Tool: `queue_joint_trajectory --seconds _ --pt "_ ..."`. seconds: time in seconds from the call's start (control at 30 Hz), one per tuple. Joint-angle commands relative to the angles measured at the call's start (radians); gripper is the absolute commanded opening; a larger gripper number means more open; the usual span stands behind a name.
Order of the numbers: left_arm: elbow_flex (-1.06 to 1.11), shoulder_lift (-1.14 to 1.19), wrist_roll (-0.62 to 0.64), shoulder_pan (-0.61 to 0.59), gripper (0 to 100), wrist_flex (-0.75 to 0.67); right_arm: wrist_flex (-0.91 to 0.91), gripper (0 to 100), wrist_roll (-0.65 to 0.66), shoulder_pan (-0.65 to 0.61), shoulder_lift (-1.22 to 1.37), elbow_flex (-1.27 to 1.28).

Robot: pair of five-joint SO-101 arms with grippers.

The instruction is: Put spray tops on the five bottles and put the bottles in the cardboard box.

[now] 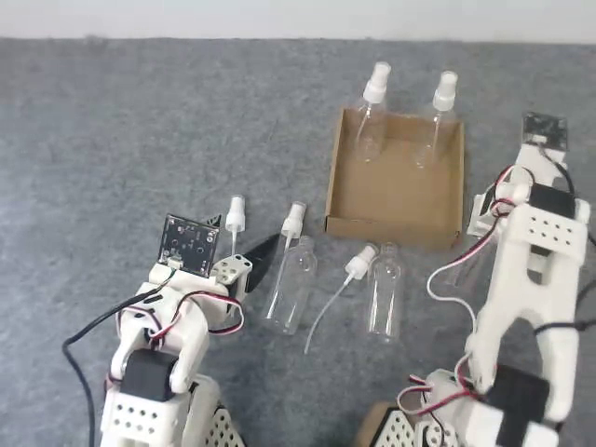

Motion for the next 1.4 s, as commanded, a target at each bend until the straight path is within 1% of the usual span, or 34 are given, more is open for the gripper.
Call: queue_joint_trajectory --seconds 0.0,0.2,0.37,0.6,0.9,0.97,1.13,1.23,1.3,1.37 --pt "-0.008 -0.008 -0.006 -0.005 29 -0.025 -0.025 33.6 -0.074 0.008 0.050 -0.011" --pt "-0.008 -0.008 -0.006 -0.005 29 -0.025 -0.025 33.8 -0.121 -0.002 0.148 -0.012" --pt "-0.008 -0.011 -0.006 -0.005 29 -0.025 -0.068 33.6 -0.120 -0.015 0.225 -0.011" --pt "-0.008 -0.012 -0.006 -0.005 29 -0.023 -0.068 33.6 -0.120 -0.016 0.295 -0.011" --pt "-0.008 -0.012 -0.006 -0.005 29 -0.023 -0.058 33.4 -0.120 0.033 0.360 -0.011" --pt "-0.008 -0.012 -0.006 -0.005 29 -0.021 -0.062 30.5 -0.120 0.051 0.375 -0.011" --pt "-0.008 -0.012 -0.003 -0.005 29 -0.021 -0.067 16.2 -0.112 0.091 0.384 -0.011" --pt "-0.015 -0.011 0.000 -0.011 29 -0.021 -0.067 10.2 -0.110 0.117 0.383 -0.011" --pt "-0.033 -0.006 0.002 -0.058 29 -0.023 -0.067 6.9 -0.104 0.153 0.381 -0.011" --pt "-0.073 -0.005 0.002 -0.117 29 -0.017 -0.067 3.2 -0.044 0.194 0.384 -0.012"
